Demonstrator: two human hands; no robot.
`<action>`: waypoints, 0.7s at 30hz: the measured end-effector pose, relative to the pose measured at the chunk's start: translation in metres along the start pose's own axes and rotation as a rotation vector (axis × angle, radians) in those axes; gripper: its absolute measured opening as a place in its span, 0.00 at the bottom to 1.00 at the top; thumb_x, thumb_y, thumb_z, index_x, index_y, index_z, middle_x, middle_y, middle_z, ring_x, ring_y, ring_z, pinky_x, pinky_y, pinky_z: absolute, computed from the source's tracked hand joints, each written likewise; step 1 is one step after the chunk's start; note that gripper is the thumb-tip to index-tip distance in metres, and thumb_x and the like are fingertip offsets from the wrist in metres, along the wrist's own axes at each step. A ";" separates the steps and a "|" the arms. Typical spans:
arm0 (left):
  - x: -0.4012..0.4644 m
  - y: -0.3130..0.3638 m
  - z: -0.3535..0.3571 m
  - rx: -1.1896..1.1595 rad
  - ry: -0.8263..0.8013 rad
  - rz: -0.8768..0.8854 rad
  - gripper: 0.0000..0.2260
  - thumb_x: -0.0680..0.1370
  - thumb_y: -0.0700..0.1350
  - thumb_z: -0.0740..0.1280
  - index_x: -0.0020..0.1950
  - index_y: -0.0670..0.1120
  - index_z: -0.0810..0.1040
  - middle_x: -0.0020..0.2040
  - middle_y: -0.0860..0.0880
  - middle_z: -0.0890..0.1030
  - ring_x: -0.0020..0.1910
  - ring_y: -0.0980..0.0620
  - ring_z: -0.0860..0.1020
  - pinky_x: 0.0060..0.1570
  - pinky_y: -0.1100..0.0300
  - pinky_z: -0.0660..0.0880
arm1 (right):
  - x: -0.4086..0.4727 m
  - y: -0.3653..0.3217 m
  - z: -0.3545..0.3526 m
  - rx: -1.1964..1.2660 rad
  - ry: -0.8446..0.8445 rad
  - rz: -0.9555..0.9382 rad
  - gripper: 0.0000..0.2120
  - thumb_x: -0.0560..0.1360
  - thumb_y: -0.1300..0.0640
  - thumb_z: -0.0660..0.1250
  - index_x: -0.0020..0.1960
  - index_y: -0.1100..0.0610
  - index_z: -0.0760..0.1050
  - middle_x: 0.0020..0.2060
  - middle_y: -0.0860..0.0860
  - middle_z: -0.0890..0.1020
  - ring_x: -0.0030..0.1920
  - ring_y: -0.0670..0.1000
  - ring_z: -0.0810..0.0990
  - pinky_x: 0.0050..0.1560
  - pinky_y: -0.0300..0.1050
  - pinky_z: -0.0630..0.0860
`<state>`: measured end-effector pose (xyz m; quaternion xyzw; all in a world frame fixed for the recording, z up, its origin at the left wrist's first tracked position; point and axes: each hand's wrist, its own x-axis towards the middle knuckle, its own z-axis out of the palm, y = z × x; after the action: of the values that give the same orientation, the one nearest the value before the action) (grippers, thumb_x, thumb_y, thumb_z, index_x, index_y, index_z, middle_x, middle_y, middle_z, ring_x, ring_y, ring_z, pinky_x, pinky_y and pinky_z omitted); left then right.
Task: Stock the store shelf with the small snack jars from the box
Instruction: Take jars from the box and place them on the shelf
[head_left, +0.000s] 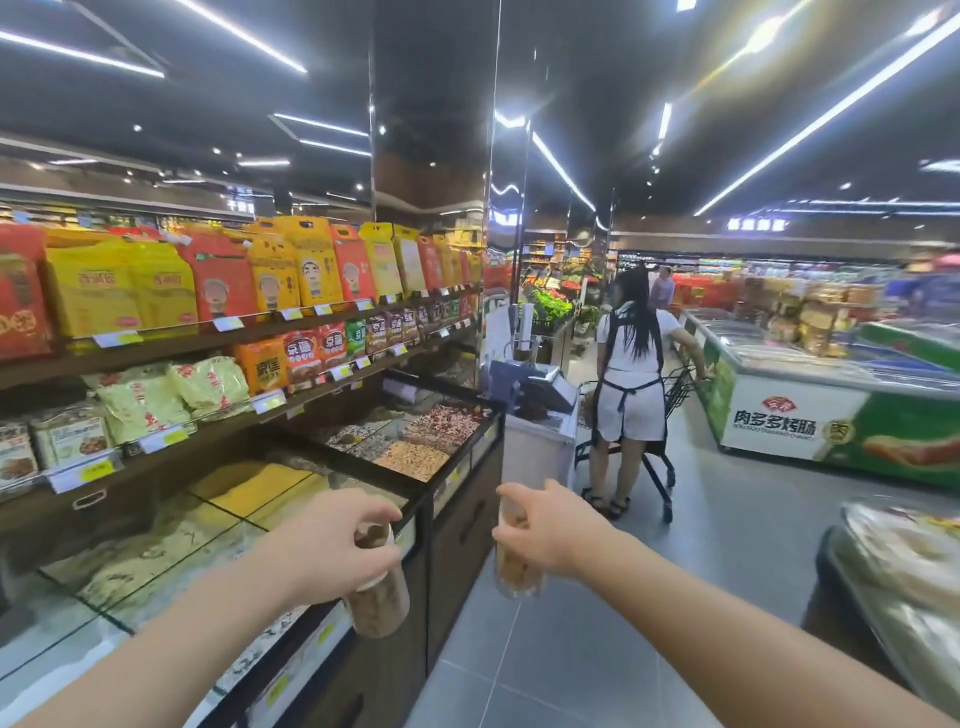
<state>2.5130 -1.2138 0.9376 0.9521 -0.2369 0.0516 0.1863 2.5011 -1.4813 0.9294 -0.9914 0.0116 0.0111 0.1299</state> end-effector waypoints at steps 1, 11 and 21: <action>-0.004 0.005 -0.001 -0.005 -0.010 0.021 0.20 0.76 0.57 0.67 0.69 0.57 0.78 0.62 0.59 0.77 0.57 0.61 0.75 0.56 0.64 0.74 | -0.010 0.002 0.000 0.014 0.009 0.016 0.29 0.79 0.39 0.58 0.79 0.40 0.58 0.67 0.59 0.73 0.66 0.62 0.73 0.66 0.57 0.73; -0.063 0.067 0.002 -0.046 -0.129 0.299 0.21 0.75 0.57 0.68 0.68 0.56 0.78 0.59 0.59 0.79 0.55 0.60 0.78 0.54 0.64 0.76 | -0.157 0.012 -0.004 0.028 0.084 0.252 0.29 0.80 0.38 0.58 0.79 0.38 0.57 0.65 0.58 0.70 0.64 0.62 0.73 0.65 0.54 0.73; -0.119 0.200 0.048 -0.107 -0.289 0.590 0.21 0.73 0.63 0.69 0.65 0.59 0.79 0.56 0.60 0.79 0.53 0.60 0.78 0.56 0.58 0.78 | -0.344 0.057 -0.005 0.034 0.181 0.538 0.34 0.78 0.37 0.61 0.80 0.37 0.52 0.63 0.60 0.73 0.64 0.63 0.74 0.63 0.53 0.73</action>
<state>2.3145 -1.3440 0.9373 0.8289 -0.5285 -0.0446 0.1776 2.1555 -1.5308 0.9276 -0.9474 0.2859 -0.0438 0.1374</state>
